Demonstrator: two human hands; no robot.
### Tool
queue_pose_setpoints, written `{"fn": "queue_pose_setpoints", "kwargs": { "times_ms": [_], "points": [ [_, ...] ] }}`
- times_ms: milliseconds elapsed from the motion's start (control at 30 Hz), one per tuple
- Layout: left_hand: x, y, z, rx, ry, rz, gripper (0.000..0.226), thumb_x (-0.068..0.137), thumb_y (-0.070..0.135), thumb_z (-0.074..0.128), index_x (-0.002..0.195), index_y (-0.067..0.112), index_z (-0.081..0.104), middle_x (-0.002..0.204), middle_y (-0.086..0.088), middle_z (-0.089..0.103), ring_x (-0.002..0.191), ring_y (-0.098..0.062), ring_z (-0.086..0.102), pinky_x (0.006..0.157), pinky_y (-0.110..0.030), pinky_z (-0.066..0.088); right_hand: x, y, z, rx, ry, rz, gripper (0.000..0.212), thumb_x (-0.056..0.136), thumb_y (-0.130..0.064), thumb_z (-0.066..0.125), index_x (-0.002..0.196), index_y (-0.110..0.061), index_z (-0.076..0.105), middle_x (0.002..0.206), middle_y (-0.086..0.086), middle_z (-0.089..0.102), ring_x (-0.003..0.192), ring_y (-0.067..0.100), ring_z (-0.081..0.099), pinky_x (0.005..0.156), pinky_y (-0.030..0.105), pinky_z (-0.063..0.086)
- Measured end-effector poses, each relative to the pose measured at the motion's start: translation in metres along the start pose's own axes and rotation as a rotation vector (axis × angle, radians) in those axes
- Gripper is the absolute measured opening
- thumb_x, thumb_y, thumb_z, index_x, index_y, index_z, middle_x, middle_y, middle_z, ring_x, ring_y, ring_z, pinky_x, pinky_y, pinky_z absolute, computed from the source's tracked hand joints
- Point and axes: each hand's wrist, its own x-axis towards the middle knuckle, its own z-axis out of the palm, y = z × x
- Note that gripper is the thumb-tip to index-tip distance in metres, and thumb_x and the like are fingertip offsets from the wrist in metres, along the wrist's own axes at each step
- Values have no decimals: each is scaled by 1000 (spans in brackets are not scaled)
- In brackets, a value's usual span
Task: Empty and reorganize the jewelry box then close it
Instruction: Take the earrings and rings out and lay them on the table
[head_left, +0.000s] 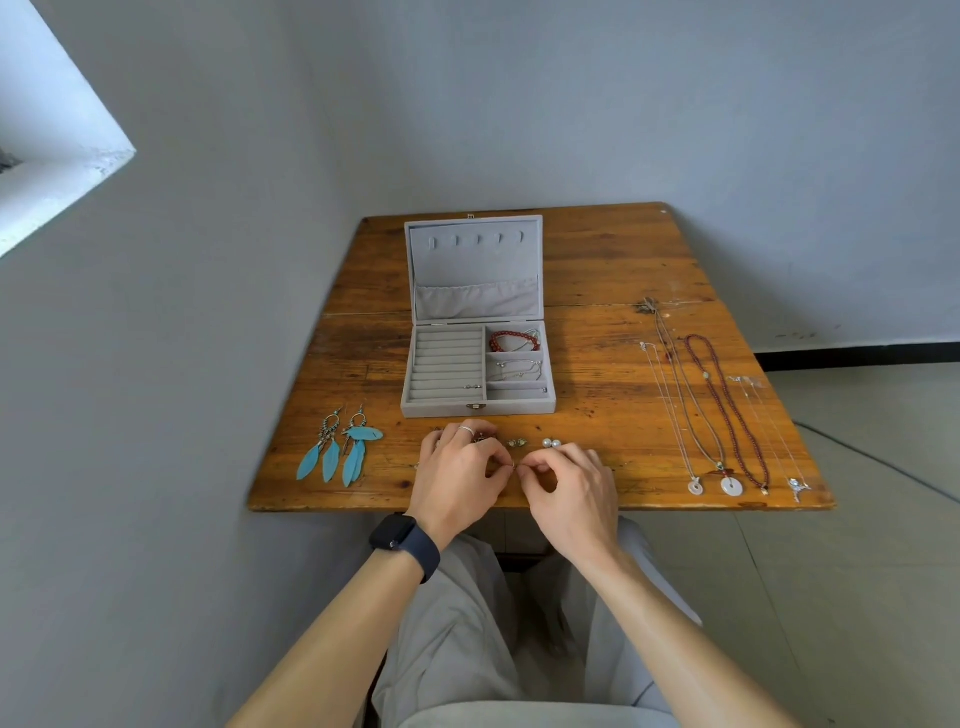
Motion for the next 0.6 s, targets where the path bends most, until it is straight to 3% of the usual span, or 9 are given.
{"fn": "queue_pose_setpoints", "kwargs": {
  "times_ms": [600],
  "points": [
    [-1, 1, -1, 18, -1, 3, 16, 94, 41, 58, 104, 36, 71, 136, 10, 53, 129, -14, 43, 114, -39, 23, -1, 1, -3, 22, -14, -10, 22, 85, -32, 75, 106, -27, 77, 98, -8, 64, 92, 19, 58, 76, 36, 48]
  ]
}}
